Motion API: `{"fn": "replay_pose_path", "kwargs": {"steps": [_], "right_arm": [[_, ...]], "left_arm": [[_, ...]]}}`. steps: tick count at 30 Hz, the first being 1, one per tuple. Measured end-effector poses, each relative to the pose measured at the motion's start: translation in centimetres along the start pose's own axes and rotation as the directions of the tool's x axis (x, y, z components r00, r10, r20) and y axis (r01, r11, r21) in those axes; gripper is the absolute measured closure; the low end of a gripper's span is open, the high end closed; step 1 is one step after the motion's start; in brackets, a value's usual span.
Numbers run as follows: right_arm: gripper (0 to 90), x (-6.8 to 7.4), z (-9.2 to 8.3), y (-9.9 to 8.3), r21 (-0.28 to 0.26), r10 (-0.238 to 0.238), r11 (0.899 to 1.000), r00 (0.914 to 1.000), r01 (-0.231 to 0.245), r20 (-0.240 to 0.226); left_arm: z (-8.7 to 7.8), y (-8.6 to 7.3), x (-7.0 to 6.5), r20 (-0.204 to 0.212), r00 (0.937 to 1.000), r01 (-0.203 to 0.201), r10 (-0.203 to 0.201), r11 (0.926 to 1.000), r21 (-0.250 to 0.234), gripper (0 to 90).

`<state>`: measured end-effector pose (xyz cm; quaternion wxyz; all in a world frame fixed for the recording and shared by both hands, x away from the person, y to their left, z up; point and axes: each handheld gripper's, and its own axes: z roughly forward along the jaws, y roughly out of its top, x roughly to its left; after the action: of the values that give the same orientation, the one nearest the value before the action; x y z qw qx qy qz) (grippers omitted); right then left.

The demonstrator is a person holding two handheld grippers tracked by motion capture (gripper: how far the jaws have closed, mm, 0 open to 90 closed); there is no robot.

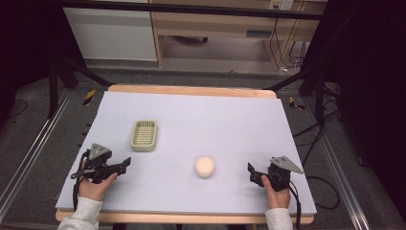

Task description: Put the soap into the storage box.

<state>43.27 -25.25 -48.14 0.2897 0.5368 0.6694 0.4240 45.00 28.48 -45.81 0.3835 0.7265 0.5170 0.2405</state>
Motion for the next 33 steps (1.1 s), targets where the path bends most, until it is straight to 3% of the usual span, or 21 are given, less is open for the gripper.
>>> {"fn": "replay_pose_path", "kwargs": {"steps": [21,33], "right_arm": [[4.0,-0.6,0.0,-0.1,-0.007,0.018,1.000,0.9998,-0.018,0.010],[3.9,-0.5,0.1,-0.2,0.001,0.013,1.000,0.9999,-0.013,0.003]], "left_arm": [[0.0,0.4,-3.3,0.064,0.9945,-0.083,0.084,0.9965,-0.006,24.2],[0.1,0.5,-4.6,0.096,0.9900,-0.104,0.104,0.9946,-0.004,24.2]]}}
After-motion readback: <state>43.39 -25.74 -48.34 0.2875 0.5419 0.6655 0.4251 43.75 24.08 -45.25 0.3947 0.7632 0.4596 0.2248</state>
